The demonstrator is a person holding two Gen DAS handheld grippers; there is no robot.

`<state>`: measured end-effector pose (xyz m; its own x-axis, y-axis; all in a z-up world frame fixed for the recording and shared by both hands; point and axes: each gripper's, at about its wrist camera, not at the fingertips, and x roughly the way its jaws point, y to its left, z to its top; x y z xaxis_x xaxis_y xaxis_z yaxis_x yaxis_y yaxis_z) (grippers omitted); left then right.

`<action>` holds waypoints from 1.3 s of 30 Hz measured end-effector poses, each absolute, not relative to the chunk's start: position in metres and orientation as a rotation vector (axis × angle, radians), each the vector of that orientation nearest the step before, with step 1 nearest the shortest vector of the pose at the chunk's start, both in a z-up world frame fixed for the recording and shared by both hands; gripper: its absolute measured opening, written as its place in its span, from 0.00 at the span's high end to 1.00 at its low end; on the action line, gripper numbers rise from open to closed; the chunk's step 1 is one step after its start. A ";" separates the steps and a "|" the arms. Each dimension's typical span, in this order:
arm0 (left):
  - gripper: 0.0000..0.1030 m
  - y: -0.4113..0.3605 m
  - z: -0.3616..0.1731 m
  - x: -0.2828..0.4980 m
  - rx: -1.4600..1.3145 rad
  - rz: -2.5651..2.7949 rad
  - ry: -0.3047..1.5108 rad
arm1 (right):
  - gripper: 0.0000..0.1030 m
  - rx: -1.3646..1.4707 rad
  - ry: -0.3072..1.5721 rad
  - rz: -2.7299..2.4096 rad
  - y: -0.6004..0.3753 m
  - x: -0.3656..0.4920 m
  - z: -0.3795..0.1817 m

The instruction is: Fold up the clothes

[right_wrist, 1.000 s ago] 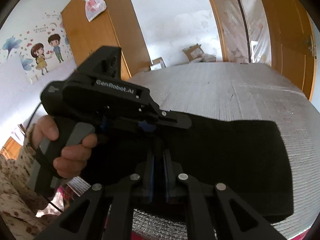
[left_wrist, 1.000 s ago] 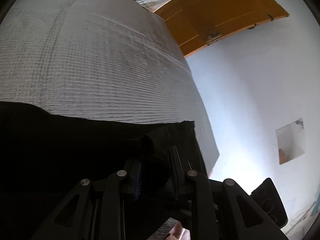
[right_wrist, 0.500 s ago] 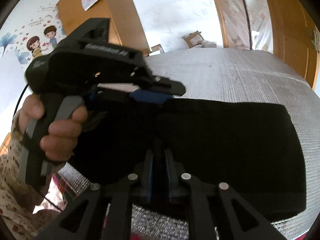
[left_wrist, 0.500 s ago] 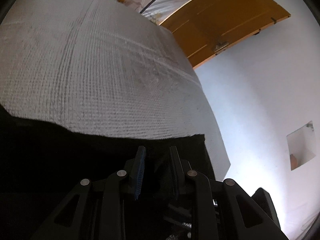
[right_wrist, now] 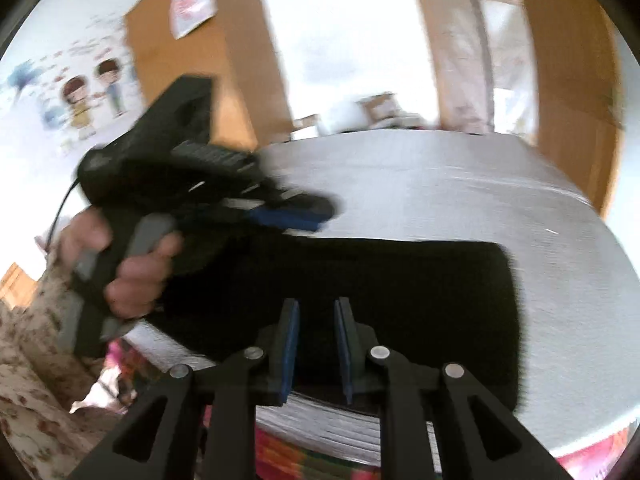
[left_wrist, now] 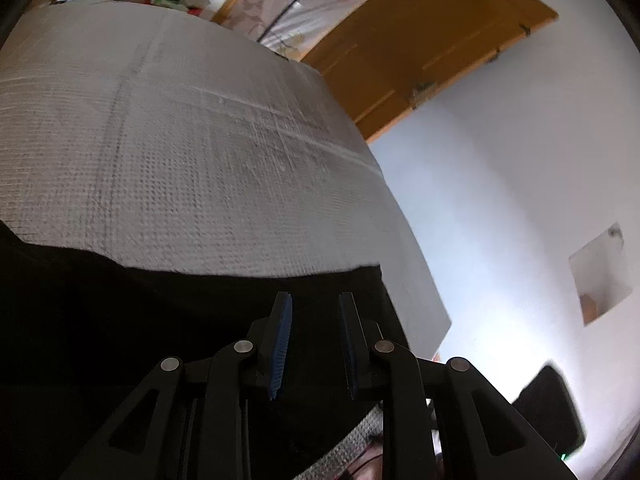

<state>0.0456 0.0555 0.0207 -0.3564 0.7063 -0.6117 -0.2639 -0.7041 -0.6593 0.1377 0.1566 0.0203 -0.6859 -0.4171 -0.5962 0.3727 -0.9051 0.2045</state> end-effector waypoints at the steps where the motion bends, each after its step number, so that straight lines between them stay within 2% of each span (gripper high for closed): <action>1: 0.77 0.060 0.019 0.048 -1.280 2.088 -0.593 | 0.82 0.952 -0.107 -2.582 0.165 0.136 0.018; 8: 0.77 0.071 0.001 0.073 -1.323 2.014 -0.473 | 0.80 1.105 -0.159 -2.714 0.198 0.131 -0.009; 11: 0.77 0.070 -0.007 0.083 -1.346 1.985 -0.434 | 0.80 1.092 -0.224 -2.703 0.205 0.131 -0.011; 17: 0.77 0.061 -0.008 0.097 -1.362 1.996 -0.359 | 0.80 1.046 -0.225 -2.735 0.210 0.126 0.000; 21: 0.77 0.056 -0.010 0.098 -1.369 1.997 -0.376 | 0.80 1.027 -0.204 -2.766 0.214 0.106 0.012; 35: 0.77 0.058 -0.010 0.105 -1.358 2.007 -0.343 | 0.80 1.313 -0.254 -2.747 0.224 0.024 -0.004; 39: 0.77 0.059 -0.009 0.105 -1.358 2.012 -0.334 | 0.80 1.303 -0.295 -2.751 0.229 0.019 0.001</action>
